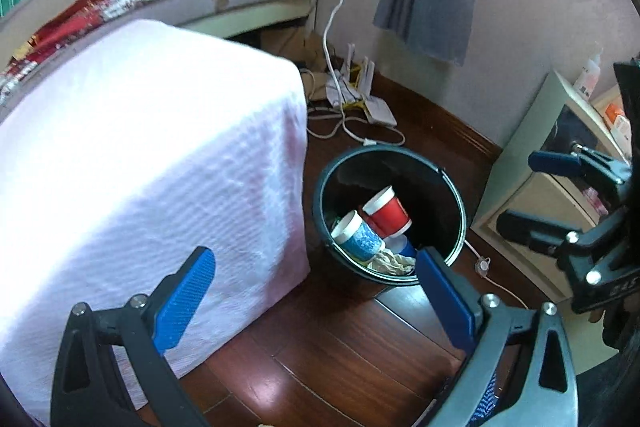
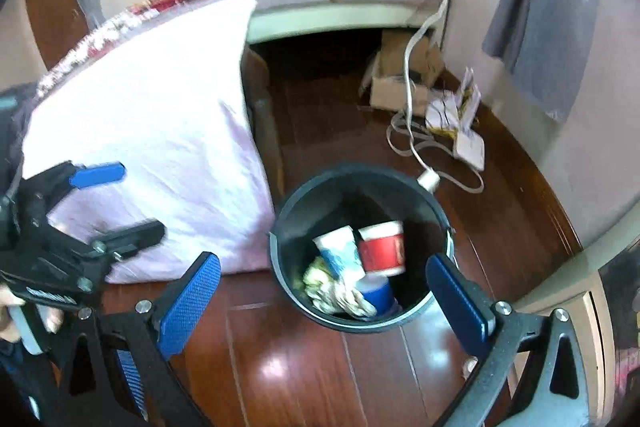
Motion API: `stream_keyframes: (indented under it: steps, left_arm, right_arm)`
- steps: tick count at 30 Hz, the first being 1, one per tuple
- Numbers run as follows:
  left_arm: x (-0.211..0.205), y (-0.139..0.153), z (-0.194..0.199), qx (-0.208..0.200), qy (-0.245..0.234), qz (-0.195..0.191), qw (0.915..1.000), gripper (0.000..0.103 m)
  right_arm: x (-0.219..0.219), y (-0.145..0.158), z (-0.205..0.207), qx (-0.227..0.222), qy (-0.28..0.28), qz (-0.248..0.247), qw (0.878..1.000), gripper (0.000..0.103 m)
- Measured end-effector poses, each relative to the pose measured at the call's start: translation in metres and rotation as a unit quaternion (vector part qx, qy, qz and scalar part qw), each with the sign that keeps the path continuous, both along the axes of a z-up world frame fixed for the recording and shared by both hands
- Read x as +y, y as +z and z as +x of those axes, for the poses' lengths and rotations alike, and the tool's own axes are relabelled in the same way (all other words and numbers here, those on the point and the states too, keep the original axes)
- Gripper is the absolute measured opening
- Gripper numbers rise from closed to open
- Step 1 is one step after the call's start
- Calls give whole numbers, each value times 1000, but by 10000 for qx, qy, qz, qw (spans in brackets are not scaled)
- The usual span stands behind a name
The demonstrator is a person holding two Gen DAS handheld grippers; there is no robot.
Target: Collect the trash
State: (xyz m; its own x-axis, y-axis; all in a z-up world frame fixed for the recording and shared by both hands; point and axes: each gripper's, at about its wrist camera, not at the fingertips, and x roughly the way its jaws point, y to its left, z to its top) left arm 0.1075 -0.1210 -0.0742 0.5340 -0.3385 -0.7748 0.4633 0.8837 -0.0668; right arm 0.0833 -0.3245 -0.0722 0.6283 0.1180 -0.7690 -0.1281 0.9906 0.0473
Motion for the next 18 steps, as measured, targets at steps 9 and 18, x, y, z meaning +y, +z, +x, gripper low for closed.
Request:
stream_keyframes:
  steps: [9,18]
  left_arm:
    - [28,40,-37,-404,160,-46,9990,101]
    - [53,71,-74,-948,466,-152,9943,101]
  right_arm:
    - [29,51,-32,-493,-223,-191,9984,103]
    - [57,82,-64,-734,-241,-343,9964,103]
